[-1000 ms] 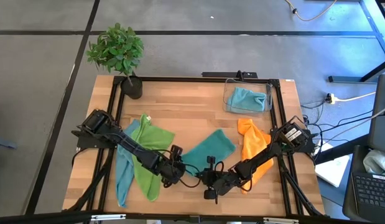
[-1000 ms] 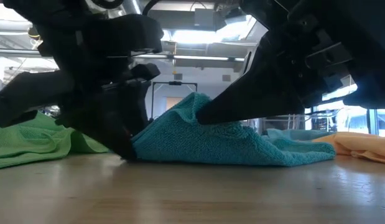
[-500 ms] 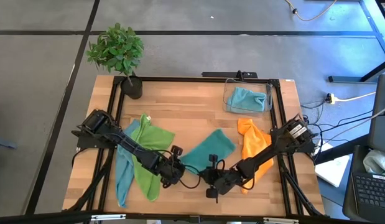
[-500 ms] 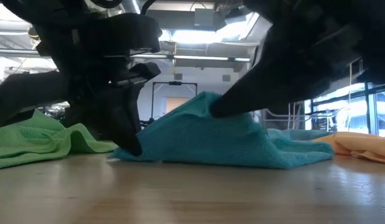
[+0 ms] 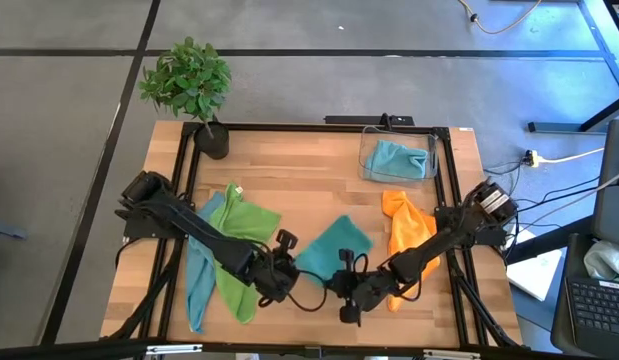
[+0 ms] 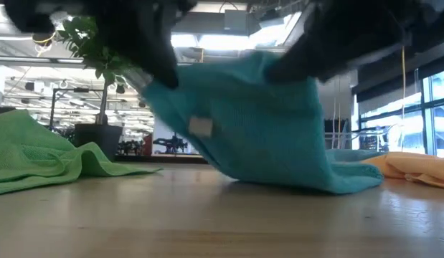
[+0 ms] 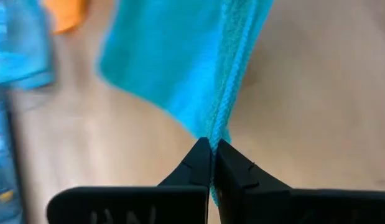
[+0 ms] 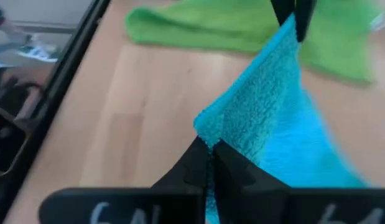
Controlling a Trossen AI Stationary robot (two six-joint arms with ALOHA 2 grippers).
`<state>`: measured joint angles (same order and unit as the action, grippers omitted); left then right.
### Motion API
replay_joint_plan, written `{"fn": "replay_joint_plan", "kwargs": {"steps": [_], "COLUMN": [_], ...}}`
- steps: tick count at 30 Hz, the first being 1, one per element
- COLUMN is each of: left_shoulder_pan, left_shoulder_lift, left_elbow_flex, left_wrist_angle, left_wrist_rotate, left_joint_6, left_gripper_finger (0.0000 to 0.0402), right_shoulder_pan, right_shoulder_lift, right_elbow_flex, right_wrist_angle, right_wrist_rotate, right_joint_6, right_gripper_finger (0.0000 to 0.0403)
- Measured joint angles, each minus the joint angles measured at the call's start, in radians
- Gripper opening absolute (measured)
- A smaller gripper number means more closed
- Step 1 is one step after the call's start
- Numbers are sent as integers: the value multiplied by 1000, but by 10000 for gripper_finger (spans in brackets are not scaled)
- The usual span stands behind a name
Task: Fold microfiber towels
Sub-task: Fold the blue Fold the blue microfiber towel
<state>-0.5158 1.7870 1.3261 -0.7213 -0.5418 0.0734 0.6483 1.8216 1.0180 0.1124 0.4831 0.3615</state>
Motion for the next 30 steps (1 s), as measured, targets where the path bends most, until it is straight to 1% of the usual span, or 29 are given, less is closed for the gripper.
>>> {"fn": "replay_joint_plan", "kwargs": {"steps": [2,4,7,9,14,17,19,22,24,27,30], "left_shoulder_pan": [1,1,6,19,75,108,118,108,86,45,-13], "left_shoulder_lift": [-8,-16,-30,-42,-62,-68,-72,-97,-115,-143,-169], "left_elbow_flex": [37,64,93,105,111,113,112,113,112,135,182], "left_wrist_angle": [-73,-137,-183,-192,-205,-217,-236,-243,-244,-255,-261], "left_wrist_rotate": [-57,-139,-299,-370,-436,-500,-529,-549,-549,-550,-539], "left_joint_6": [1,13,35,47,66,70,65,62,60,53,35], "left_gripper_finger": [1,0,0,0,0,0,0,0,0,0,0], "right_shoulder_pan": [0,1,1,-3,-45,-77,-86,-77,-64,-42,-14], "right_shoulder_lift": [-44,-95,-165,-203,-262,-286,-296,-303,-305,-305,-307], "right_elbow_flex": [0,0,1,1,0,0,0,-1,6,45,101], "right_wrist_angle": [-35,-90,-173,-218,-288,-277,-238,-169,-142,-144,-144], "right_wrist_rotate": [70,164,303,364,455,518,554,576,556,525,469], "right_joint_6": [-30,-80,-165,-228,-413,-523,-587,-695,-759,-774,-761], "right_gripper_finger": [12,12,13,13,13,13,13,14,14,14,14]}}
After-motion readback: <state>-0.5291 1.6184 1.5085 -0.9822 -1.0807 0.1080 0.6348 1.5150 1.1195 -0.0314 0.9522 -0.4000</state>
